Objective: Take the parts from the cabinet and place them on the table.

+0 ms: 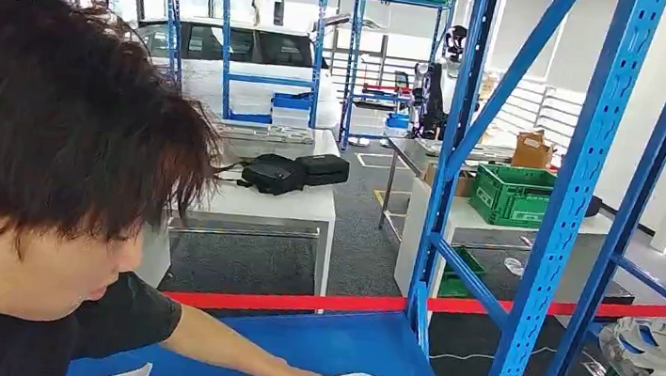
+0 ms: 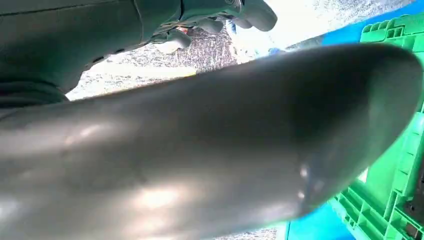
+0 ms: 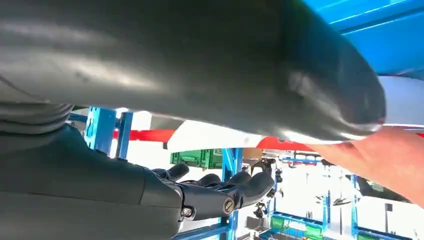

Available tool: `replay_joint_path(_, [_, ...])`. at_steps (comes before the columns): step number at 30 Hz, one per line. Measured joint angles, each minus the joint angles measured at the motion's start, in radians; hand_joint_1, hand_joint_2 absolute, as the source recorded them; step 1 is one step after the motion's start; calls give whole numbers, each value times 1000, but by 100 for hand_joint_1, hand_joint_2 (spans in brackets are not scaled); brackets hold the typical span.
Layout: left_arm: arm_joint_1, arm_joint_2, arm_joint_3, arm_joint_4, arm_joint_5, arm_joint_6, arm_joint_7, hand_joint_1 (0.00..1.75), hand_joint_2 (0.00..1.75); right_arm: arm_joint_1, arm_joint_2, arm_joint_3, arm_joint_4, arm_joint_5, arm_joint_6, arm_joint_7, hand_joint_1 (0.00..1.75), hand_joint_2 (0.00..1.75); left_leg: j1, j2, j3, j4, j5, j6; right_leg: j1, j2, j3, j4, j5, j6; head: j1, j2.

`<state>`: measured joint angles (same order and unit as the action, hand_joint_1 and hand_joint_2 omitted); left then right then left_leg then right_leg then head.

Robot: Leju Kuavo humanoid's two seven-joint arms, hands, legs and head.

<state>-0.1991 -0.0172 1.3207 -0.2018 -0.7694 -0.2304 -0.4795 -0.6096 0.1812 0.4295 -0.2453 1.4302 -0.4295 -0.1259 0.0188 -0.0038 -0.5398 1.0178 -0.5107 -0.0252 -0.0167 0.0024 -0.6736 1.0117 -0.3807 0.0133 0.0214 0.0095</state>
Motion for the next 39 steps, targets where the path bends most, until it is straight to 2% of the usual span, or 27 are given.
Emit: replay_joint_path(39, [-11, -7, 0, 3, -2, 9, 8, 0, 0, 0, -19, -23, 2, -27, -11, 13, 0, 0, 0, 0, -1, 0, 0, -1, 0, 0, -1, 0, 0, 0, 0, 0])
